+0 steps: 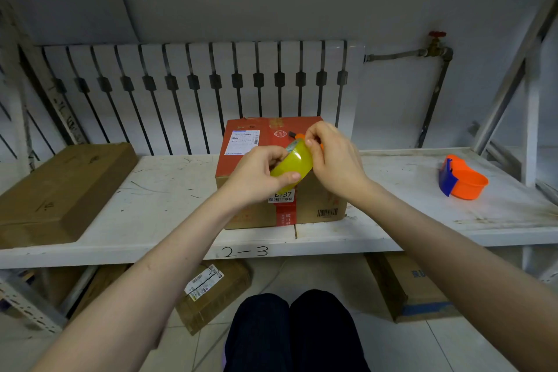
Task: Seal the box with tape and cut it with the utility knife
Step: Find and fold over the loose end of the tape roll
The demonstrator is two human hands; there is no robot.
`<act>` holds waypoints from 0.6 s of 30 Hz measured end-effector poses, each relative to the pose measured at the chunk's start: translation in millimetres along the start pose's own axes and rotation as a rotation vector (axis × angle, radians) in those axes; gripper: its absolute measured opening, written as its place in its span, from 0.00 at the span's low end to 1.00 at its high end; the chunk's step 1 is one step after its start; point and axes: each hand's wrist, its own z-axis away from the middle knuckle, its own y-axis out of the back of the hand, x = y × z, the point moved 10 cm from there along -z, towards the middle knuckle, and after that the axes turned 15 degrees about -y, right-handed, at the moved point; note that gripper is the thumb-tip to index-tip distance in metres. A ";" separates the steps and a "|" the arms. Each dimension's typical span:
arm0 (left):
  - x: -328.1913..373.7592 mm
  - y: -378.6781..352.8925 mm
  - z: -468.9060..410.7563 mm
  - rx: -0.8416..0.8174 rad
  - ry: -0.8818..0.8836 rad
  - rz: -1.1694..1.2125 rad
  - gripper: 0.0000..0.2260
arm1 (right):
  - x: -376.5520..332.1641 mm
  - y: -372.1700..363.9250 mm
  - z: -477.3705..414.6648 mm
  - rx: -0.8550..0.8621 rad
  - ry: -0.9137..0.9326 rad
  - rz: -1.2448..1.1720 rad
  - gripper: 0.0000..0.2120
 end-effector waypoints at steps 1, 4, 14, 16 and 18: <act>-1.2 2.0 1.2 0.013 0.006 0.005 0.07 | 3.7 -0.6 -0.5 -0.021 -0.011 -0.039 0.04; -4.6 6.2 3.4 0.056 0.027 0.095 0.07 | 5.8 2.1 3.1 -0.025 0.006 -0.133 0.04; -19.9 0.9 2.0 0.087 0.109 0.145 0.09 | 15.1 3.2 15.7 -0.060 0.012 -0.144 0.04; -23.4 -0.3 -0.7 0.099 0.113 0.094 0.08 | 14.5 4.8 16.6 -0.082 -0.001 -0.161 0.04; -29.8 7.7 -3.0 0.146 0.126 -0.052 0.08 | 5.0 3.2 19.0 -0.127 0.035 -0.133 0.04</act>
